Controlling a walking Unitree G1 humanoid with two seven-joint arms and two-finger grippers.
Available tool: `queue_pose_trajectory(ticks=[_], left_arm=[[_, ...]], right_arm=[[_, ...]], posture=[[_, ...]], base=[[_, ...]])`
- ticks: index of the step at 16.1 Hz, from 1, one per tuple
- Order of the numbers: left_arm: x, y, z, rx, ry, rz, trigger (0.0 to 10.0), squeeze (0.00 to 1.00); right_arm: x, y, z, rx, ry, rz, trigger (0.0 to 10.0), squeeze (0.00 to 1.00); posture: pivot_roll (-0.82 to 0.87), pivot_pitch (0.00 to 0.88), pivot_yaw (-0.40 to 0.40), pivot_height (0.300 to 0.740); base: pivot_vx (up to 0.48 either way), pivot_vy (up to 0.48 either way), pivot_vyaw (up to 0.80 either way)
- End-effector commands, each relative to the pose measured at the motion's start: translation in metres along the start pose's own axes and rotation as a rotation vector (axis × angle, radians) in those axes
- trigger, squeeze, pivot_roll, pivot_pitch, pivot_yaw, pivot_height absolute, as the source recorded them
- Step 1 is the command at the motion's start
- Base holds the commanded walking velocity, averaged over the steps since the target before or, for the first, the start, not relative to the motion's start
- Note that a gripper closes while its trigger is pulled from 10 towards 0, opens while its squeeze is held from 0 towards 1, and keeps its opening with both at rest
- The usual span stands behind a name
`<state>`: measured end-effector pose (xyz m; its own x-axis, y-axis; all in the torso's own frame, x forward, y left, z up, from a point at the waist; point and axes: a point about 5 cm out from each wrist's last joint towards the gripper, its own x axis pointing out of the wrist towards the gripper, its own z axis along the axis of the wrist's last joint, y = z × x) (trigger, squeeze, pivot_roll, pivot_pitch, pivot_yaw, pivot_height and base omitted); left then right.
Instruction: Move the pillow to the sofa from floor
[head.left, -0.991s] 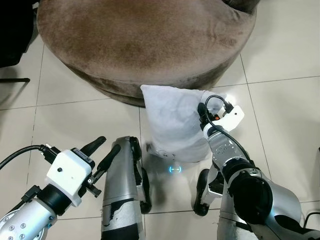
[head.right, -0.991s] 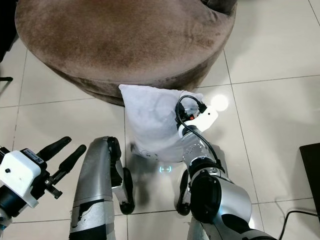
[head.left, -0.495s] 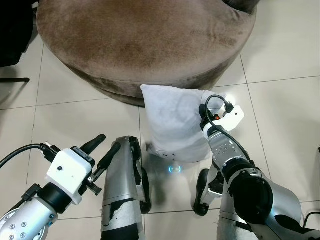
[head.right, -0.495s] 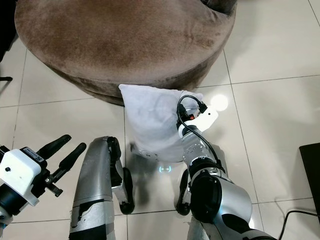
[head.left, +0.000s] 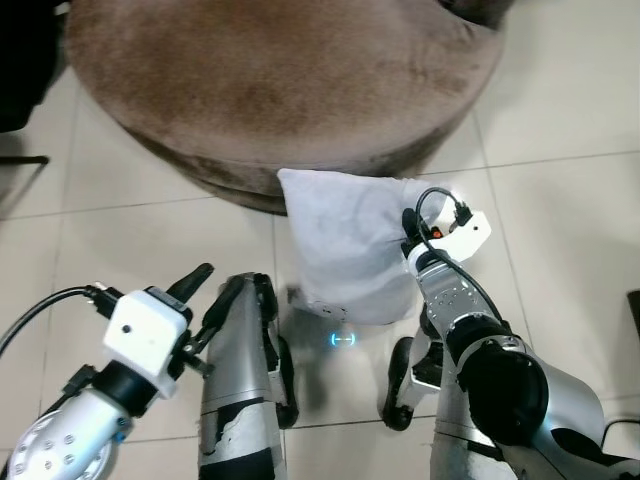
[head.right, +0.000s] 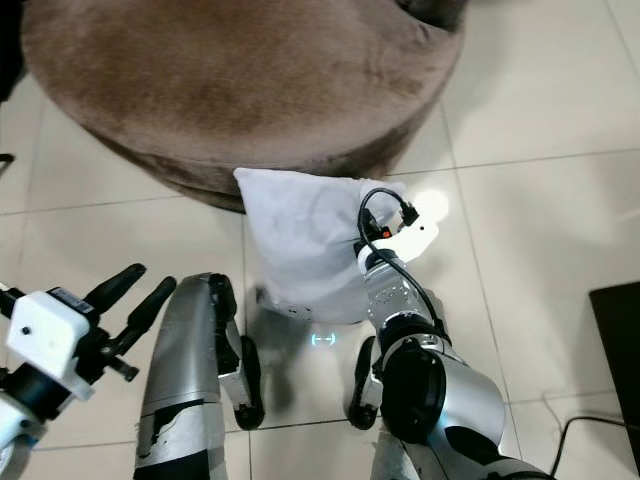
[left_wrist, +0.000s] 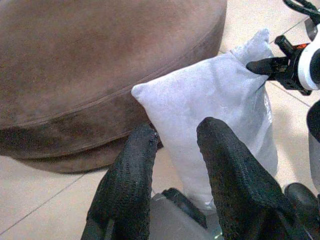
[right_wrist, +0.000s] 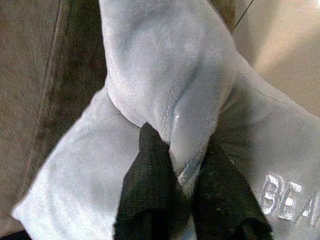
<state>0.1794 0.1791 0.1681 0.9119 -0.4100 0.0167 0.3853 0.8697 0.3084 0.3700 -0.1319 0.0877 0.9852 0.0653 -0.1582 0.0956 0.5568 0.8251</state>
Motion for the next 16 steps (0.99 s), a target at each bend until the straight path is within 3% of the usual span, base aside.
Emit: queue_pose_trajectory(ticks=[1, 3, 6, 13, 14, 15, 16], left_arm=[[0.006, -0.004, -0.009, -0.03, 0.01, 0.016, 10.0, 0.0], [0.019, -0.004, -0.015, -0.054, -0.01, 0.036, 10.0, 0.0], [0.038, 0.009, -0.019, -0.061, -0.045, 0.099, 10.0, 0.0], [0.049, 0.014, -0.03, -0.051, -0.038, 0.121, 10.0, 0.0], [0.052, 0.018, -0.029, -0.058, -0.043, 0.162, 10.0, 0.0], [0.053, 0.02, -0.029, -0.062, -0.048, 0.183, 10.0, 0.0], [0.059, 0.024, -0.027, -0.103, -0.034, 0.25, 10.0, 0.0]], right_arm=[[0.001, 0.001, 0.009, 0.051, -0.044, 0.036, 0.0, 0.0], [0.001, 0.002, 0.014, 0.08, -0.063, 0.056, 0.0, 0.0], [0.003, 0.019, 0.022, 0.066, -0.107, 0.155, 0.0, 0.0], [0.001, 0.02, 0.035, 0.091, -0.155, 0.171, 0.0, 0.0], [-0.001, 0.025, 0.042, -0.057, -0.175, 0.147, 2.2, 0.0], [-0.001, 0.027, 0.044, -0.11, -0.168, 0.141, 2.2, 0.0], [-0.005, 0.039, 0.053, -0.189, -0.194, 0.19, 10.0, 0.0]], posture=[[0.25, 0.378, -0.011, 0.503], [0.2, 0.354, -0.028, 0.503], [0.11, 0.307, -0.044, 0.503], [0.08, 0.268, -0.025, 0.503], [0.07, 0.249, -0.017, 0.503], [0.07, 0.249, -0.017, 0.503], [0.05, 0.234, -0.007, 0.503]], base=[[0.0, 0.0, 0.0], [0.0, 0.0, 0.0], [0.0, 0.0, 0.0], [0.0, 0.0, 0.0], [0.0, 0.0, 0.0], [0.0, 0.0, 0.0], [0.0, 0.0, 0.0]])
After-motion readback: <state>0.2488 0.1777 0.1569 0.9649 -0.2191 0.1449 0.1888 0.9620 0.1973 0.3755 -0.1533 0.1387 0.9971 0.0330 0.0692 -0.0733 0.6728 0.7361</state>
